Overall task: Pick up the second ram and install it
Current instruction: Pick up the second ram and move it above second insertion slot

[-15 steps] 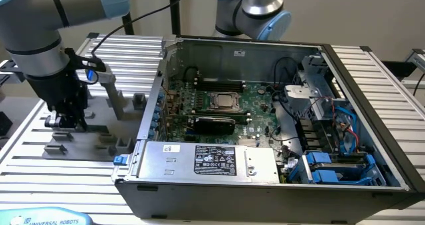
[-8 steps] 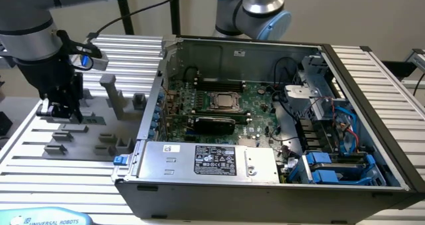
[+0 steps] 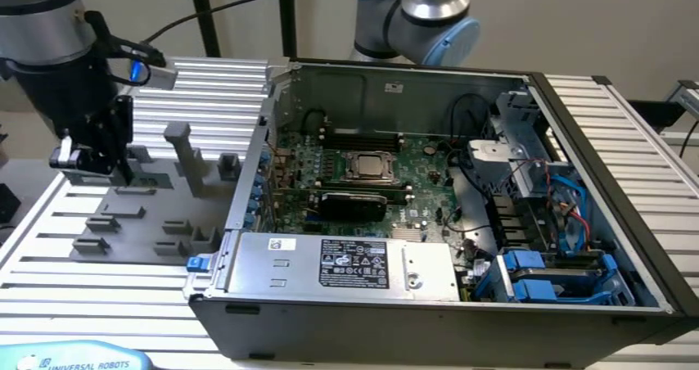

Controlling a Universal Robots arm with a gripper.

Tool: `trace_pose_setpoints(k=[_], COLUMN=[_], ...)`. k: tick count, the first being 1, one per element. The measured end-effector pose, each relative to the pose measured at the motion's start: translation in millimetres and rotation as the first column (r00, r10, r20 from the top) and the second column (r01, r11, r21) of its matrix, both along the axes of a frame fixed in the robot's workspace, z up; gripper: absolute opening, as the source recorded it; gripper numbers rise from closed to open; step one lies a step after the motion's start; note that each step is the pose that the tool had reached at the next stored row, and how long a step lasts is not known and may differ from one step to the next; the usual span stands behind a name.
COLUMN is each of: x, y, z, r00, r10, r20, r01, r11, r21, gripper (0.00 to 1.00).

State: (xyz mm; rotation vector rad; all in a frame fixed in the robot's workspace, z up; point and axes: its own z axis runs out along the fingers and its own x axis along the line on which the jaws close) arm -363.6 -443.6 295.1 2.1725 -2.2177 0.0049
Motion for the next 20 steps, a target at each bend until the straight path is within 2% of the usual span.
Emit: trace_pose_setpoints(k=[7, 20], x=[19.3, 77.0], y=[0.0, 0.0], z=[31.9, 90.9], r00=[1.0000, 1.0000], r10=[0.000, 0.000], r20=[0.0000, -0.0004], r01=[0.000, 0.000], r11=[1.0000, 1.0000], r21=[0.0001, 0.0007], gripper=[0.14, 0.14])
